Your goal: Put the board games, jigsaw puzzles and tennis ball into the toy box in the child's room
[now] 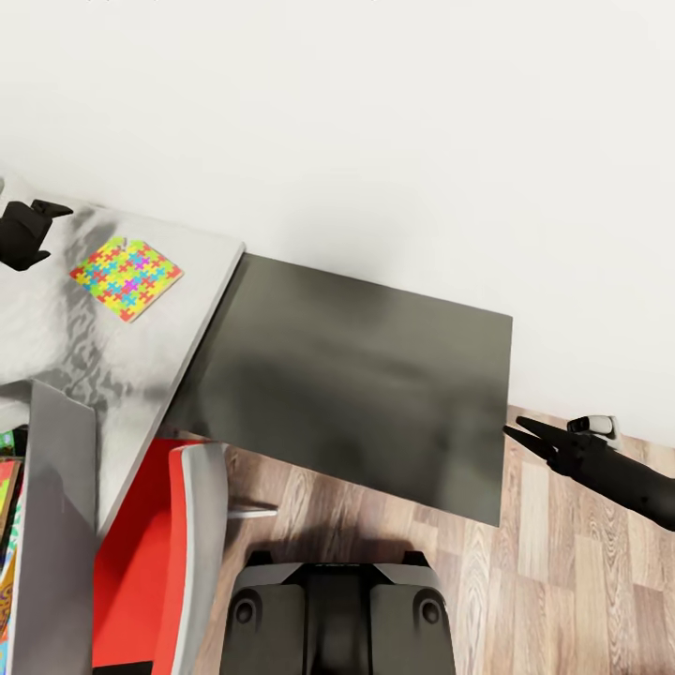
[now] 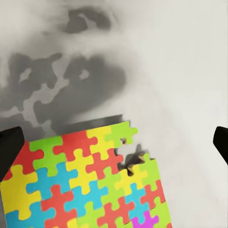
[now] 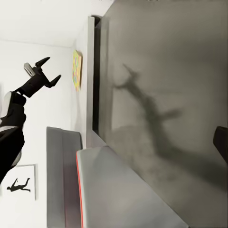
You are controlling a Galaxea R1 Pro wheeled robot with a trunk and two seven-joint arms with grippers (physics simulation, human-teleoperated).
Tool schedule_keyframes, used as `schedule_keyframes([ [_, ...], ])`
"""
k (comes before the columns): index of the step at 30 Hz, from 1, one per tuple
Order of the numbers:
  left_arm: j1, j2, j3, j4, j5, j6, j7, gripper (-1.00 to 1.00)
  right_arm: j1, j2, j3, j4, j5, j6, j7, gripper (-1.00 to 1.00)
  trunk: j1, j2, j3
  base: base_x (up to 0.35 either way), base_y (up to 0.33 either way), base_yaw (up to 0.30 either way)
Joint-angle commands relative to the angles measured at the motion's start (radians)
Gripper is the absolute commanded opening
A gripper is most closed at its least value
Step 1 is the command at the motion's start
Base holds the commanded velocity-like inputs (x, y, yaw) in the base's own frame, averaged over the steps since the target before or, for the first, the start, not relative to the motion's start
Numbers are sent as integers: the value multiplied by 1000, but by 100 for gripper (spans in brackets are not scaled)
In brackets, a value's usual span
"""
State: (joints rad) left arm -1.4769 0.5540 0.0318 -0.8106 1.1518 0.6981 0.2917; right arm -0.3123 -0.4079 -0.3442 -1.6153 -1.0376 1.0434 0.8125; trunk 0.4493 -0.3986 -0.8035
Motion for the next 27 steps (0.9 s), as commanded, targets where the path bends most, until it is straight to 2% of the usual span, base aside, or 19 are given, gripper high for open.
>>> schedule_keyframes([
  [1, 3, 0, 1, -1, 10, 3, 9, 100, -1, 0, -1, 0, 4, 4, 5, 100, 1, -1, -1, 46, 31, 0],
  [12, 31, 1, 2, 0, 8, -2, 9, 100, -1, -2, -3, 0, 4, 4, 5, 100, 1, -1, -1, 23, 16, 0],
  [27, 42, 1, -1, 9, 5, -4, 9, 100, 0, -4, -4, 0, 4, 4, 5, 100, 1, -1, -1, 4, 3, 0],
])
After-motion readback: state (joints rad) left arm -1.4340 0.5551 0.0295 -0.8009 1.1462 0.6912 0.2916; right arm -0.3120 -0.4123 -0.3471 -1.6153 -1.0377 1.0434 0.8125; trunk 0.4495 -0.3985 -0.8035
